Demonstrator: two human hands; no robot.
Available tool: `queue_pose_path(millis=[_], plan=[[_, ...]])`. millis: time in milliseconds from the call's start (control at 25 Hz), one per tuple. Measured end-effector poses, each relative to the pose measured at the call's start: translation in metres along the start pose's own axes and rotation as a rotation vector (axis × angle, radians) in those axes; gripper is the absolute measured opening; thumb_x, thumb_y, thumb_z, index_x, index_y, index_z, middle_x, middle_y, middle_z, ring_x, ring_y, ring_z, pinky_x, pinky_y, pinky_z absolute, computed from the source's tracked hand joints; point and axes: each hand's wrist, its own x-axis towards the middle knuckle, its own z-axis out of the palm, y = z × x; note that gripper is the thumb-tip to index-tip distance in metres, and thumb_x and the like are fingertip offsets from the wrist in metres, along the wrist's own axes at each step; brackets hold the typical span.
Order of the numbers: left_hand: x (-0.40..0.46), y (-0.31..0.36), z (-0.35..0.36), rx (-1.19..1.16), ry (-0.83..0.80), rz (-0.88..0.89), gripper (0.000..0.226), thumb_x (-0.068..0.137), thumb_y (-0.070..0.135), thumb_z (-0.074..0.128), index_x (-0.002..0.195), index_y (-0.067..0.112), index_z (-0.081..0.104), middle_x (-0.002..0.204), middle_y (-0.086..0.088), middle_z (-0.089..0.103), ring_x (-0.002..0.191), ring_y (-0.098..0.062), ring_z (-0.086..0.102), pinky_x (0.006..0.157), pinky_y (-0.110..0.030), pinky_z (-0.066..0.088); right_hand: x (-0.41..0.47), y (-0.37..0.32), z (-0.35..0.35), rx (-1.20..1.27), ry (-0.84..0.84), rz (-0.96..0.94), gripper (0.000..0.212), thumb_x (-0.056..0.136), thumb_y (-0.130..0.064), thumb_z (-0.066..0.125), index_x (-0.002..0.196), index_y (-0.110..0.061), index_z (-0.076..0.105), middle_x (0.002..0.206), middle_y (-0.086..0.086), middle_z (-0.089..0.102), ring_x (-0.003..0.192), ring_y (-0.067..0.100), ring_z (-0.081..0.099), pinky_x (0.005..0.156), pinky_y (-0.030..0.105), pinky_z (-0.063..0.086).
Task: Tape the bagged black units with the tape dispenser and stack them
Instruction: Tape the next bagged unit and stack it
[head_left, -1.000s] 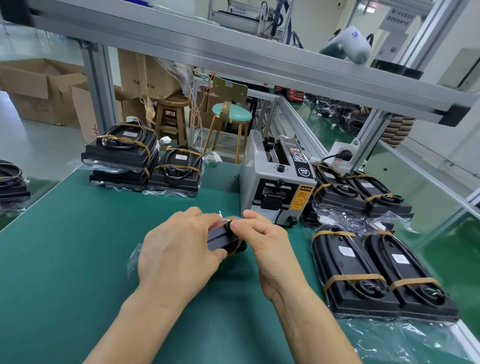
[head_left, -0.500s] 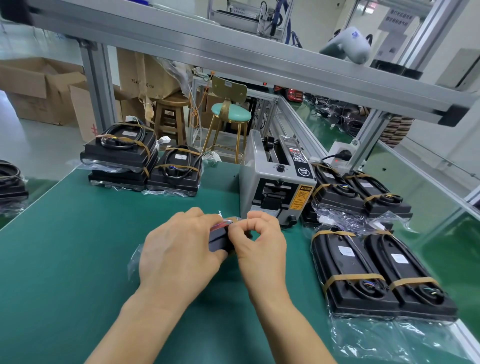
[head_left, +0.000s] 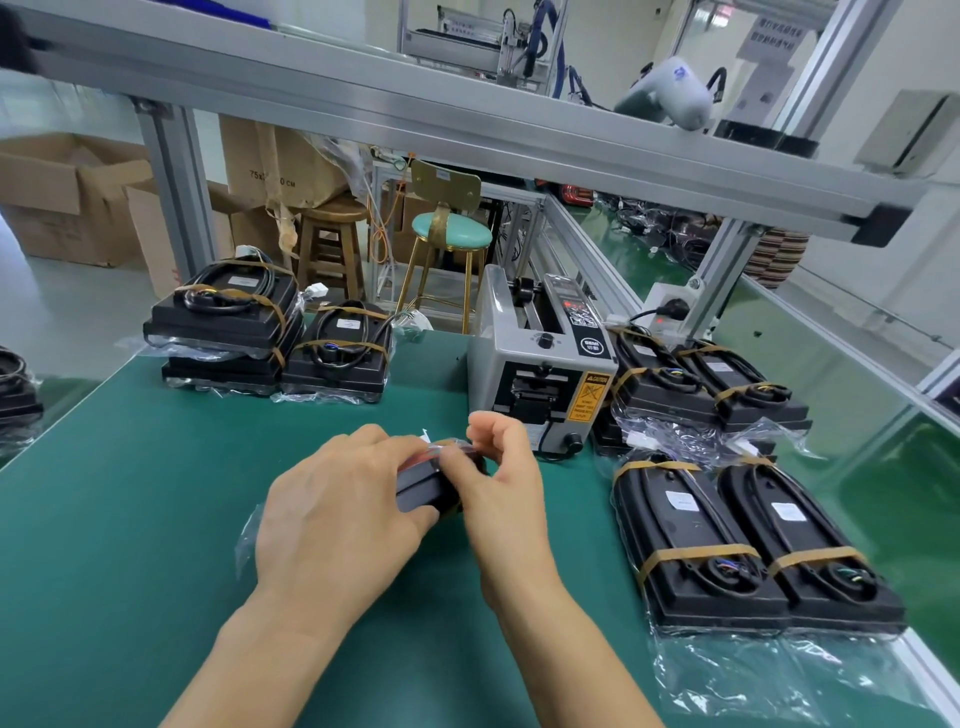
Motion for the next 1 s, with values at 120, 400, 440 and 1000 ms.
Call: queue_pose_path(millis=[120,400,440,1000], plan=[[0.0,-0.002,-0.003,-0.059,0.021,0.025,0.033,0.068,0.051,0.069,0.099,0.043,0.064,0.086,0.015,0.061,0.084,-0.009,0.057,0.063,-0.027,0.042,0.0,-0.001,-0.006,-0.111,-0.104,-0.017,0.053,0.062,-0.039,0.074,0.109,-0.04,0.05,0.119,-0.014,0.053,0.116,0.002,0.049,0.105,0.036,0.04],[0.008,-0.048,-0.018,-0.894,0.004,0.075,0.055,0.042,0.036,0.084,0.095,0.04,0.069,0.094,0.013,0.072,0.083,-0.003,0.066,0.078,-0.011,0.048,0.003,0.007,-0.063,-0.133,-0.346,-0.116,0.113,0.044,-0.046,0.086,0.135,-0.058,0.02,0.138,-0.029,0.039,0.128,-0.019,0.032,0.097,-0.001,0.024],[0.008,-0.052,-0.017,-1.003,0.007,0.102,0.059,0.04,0.034,0.086,0.097,0.035,0.069,0.095,0.006,0.073,0.087,-0.007,0.067,0.081,-0.013,0.049,0.002,0.006,-0.066,-0.135,-0.375,-0.137,0.115,0.046,-0.045,0.087,0.134,-0.062,0.016,0.139,-0.032,0.038,0.13,-0.017,0.031,0.102,0.006,0.023],[0.007,-0.054,0.005,-1.532,-0.032,0.084,0.067,0.04,-0.011,0.069,0.101,0.015,0.074,0.095,-0.011,0.073,0.087,-0.02,0.069,0.077,-0.026,0.056,-0.014,-0.034,-0.066,-0.024,-0.318,-0.44,0.074,0.059,-0.006,0.084,0.117,-0.043,0.057,0.116,-0.011,0.067,0.111,0.011,0.062,0.098,0.027,0.047]])
